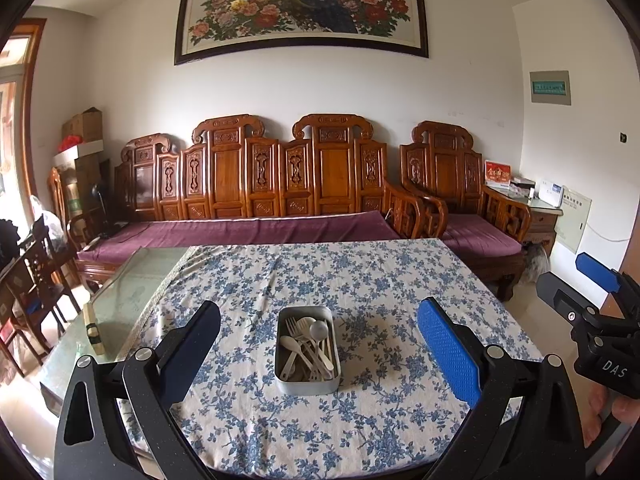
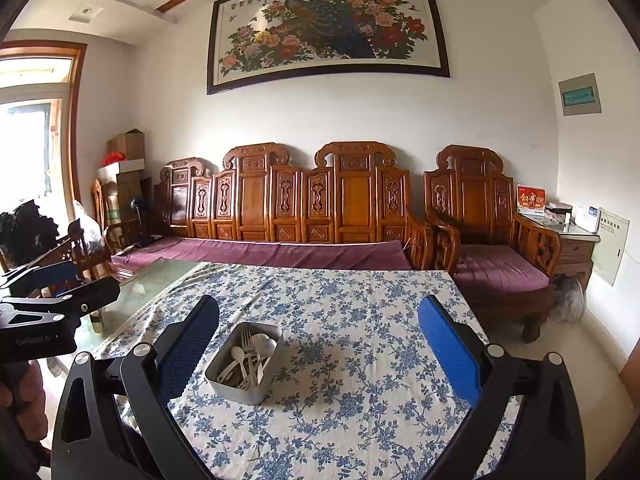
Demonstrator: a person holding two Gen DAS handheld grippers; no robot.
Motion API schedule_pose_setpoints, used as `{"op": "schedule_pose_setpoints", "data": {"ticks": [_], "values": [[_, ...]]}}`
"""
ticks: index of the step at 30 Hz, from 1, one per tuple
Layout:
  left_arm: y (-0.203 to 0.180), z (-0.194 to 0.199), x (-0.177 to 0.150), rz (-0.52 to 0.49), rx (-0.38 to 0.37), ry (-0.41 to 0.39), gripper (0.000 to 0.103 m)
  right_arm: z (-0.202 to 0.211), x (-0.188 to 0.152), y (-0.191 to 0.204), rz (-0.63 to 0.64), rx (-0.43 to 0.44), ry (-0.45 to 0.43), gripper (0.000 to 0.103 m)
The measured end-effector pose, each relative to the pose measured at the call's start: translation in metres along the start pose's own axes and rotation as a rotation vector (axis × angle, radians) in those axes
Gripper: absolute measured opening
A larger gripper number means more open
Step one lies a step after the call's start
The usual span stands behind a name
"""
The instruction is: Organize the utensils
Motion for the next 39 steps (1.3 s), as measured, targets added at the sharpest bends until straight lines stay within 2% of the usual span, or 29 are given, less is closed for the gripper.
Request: {"op": "schedule_pose_setpoints", "data": {"ticks": [39], "values": [[-0.001, -0.0012, -0.0055, 0.002, -0.002, 0.003, 0.095, -0.0042, -0.0088, 0.0033, -0.001, 0.005, 0.012, 0.1]]}}
Point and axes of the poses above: each gripper's, at about its wrist camera, not at the fingertips, and z roughly against the way its jaws point, y to its left, x to its top, the point moved 7 cm from there along -z, roughly the way its jaws point, and after that the axes turned 6 degrees about z, right-handed, at the moved point
